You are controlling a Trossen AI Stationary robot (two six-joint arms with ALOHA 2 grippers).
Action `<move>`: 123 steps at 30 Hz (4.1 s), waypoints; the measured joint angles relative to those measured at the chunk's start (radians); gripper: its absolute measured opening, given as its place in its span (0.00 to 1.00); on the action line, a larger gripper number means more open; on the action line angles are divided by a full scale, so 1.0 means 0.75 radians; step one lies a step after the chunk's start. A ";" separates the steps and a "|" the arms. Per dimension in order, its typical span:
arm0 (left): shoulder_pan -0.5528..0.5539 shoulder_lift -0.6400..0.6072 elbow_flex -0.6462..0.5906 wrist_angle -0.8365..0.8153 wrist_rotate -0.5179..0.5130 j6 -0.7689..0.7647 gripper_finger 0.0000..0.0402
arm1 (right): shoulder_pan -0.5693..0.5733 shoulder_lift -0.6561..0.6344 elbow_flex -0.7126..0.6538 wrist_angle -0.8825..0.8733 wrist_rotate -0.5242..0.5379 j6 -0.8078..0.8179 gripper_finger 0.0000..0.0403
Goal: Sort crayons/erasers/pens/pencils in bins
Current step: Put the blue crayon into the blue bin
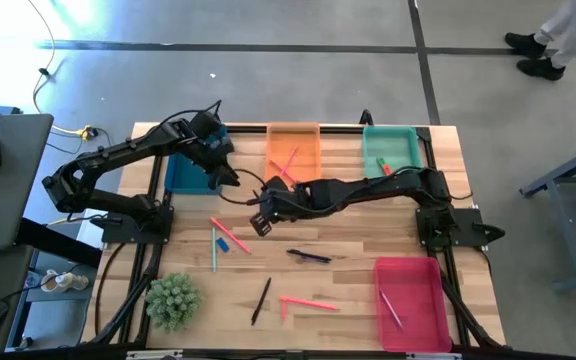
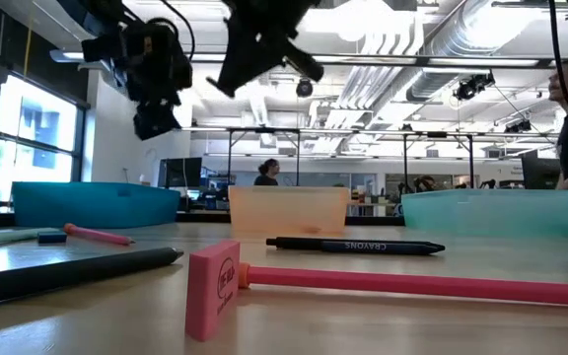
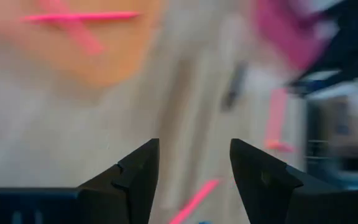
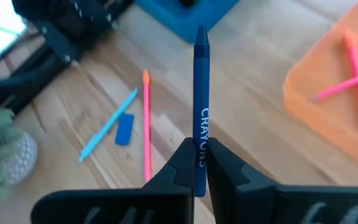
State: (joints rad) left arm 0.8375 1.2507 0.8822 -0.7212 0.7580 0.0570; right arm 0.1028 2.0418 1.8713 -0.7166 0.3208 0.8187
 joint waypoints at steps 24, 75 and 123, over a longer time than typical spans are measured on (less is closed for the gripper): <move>-0.205 0.000 0.000 0.623 0.417 -0.242 0.46 | -0.001 -0.003 0.174 -0.015 0.102 -0.021 0.01; -0.037 0.000 0.000 0.525 0.048 -0.269 0.05 | -0.089 -0.058 0.174 -0.188 0.062 -0.107 0.45; 0.219 0.238 0.096 -0.359 -1.087 -0.099 0.07 | -0.161 0.001 0.167 -0.414 -0.118 -0.445 0.45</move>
State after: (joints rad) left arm 1.0019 1.4290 0.9543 -0.9905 -0.0570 -0.0173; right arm -0.0181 2.0429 1.9968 -1.0272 0.2325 0.4848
